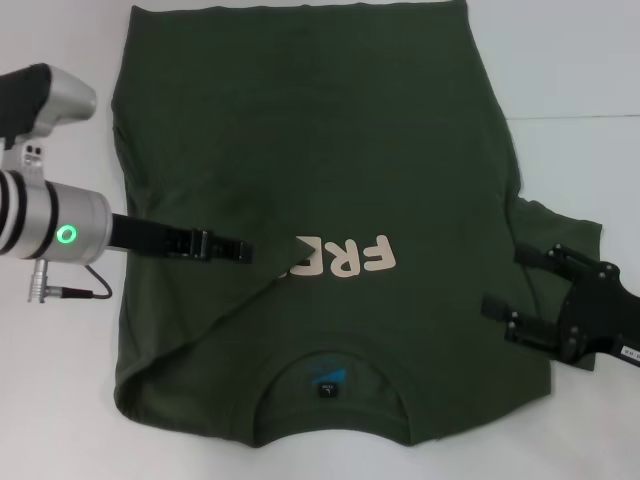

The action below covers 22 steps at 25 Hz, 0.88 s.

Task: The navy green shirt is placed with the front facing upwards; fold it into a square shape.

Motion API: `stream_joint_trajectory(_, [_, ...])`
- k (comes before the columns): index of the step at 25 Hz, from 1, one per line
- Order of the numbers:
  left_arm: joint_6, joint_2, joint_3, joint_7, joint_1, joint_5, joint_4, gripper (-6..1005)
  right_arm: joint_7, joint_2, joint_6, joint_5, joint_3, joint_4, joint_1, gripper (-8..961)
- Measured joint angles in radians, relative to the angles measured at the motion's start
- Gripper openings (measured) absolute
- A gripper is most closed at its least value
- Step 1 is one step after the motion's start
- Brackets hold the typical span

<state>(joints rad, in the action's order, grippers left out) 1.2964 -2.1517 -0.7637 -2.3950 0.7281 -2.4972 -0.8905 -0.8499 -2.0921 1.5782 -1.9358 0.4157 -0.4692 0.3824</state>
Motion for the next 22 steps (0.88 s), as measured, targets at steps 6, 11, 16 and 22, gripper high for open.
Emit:
stream_joint_trajectory(6, [0.092, 0.043, 0.007, 0.078, -0.068, 0.237, -0.012, 746, -0.224, 0.003, 0.043, 0.008, 0.002, -0.087, 0.014, 828])
stream_joint_trajectory(11, [0.214, 0.081, 0.053, 0.244, -0.137, 0.424, -0.002, 858, -0.493, 0.005, 0.054, 0.002, 0.020, -0.213, 0.033, 827])
stream_joint_trajectory(16, [0.356, 0.070, 0.126, 0.602, -0.261, 0.564, -0.011, 929, -0.885, 0.032, 0.058, -0.054, 0.111, -0.403, 0.060, 827])
stream_joint_trajectory(22, [0.422, 0.058, 0.131, 0.811, -0.348, 0.587, -0.013, 937, -1.338, 0.074, 0.126, -0.276, 0.151, -0.605, 0.154, 826])
